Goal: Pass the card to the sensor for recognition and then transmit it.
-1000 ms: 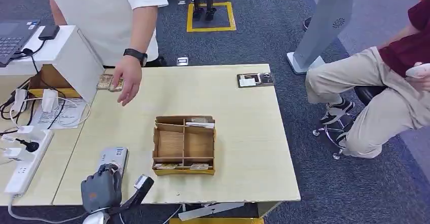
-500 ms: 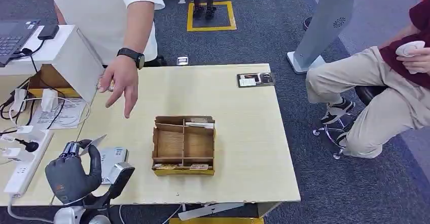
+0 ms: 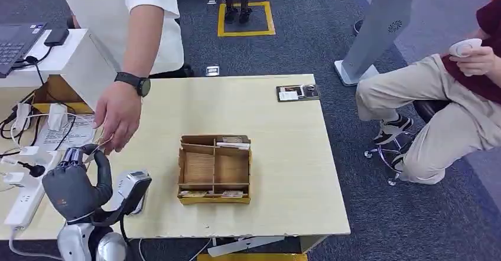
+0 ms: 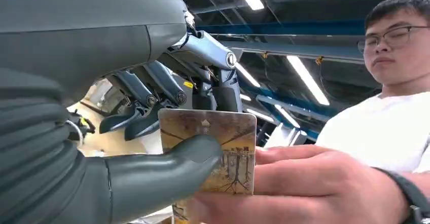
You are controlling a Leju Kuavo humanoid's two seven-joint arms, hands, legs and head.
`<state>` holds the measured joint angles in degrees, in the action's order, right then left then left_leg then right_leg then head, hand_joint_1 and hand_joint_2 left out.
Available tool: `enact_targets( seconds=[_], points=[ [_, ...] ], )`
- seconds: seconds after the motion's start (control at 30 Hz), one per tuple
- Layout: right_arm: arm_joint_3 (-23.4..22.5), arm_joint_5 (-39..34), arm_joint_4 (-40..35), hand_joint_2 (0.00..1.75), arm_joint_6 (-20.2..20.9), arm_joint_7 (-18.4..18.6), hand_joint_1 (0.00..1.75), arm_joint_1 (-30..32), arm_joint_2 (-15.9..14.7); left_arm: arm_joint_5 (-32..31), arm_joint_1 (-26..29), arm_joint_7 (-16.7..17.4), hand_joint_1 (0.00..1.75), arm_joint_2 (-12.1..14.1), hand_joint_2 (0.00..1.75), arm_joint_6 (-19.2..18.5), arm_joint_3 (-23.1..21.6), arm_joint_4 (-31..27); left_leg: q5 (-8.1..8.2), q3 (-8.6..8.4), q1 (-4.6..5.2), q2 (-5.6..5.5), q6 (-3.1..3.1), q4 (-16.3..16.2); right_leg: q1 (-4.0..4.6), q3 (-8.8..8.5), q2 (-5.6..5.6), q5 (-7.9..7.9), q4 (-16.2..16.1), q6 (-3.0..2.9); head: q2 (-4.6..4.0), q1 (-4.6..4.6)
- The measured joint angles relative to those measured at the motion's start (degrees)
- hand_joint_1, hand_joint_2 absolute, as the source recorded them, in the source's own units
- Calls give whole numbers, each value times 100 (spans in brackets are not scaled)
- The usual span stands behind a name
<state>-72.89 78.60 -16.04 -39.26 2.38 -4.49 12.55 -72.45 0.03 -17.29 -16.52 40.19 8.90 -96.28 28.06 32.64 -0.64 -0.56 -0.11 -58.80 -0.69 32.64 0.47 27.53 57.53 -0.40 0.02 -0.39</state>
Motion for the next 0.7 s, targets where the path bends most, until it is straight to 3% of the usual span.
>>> enact_targets(
  seconds=[0.17,0.2,0.23,0.27,0.7],
  points=[
    [55,28,39,0,2,4,0,-20,-13,50,-395,68,175,17,175,0,87,319,0,1,-1,2,-1,0,0,2,1,0,0,-1,-2,0],
    [65,44,44,0,2,7,0,-22,-17,80,-465,91,159,20,175,0,94,388,-1,1,-1,2,-1,0,0,2,1,0,0,-1,-2,-2],
    [79,46,50,0,2,7,0,-26,-20,133,-562,120,12,22,175,0,96,452,-1,2,-2,1,-1,0,0,2,1,0,0,-1,-2,0],
    [81,46,55,0,2,7,0,-30,-22,179,-637,125,0,20,175,0,98,494,-1,1,-2,1,-1,0,0,1,1,0,0,-1,-2,0],
    [83,26,90,0,-4,7,0,-40,-31,472,-927,-65,0,-18,175,-2,98,738,0,1,-1,4,-1,0,0,4,4,0,0,-1,-2,-2]
  ],
)
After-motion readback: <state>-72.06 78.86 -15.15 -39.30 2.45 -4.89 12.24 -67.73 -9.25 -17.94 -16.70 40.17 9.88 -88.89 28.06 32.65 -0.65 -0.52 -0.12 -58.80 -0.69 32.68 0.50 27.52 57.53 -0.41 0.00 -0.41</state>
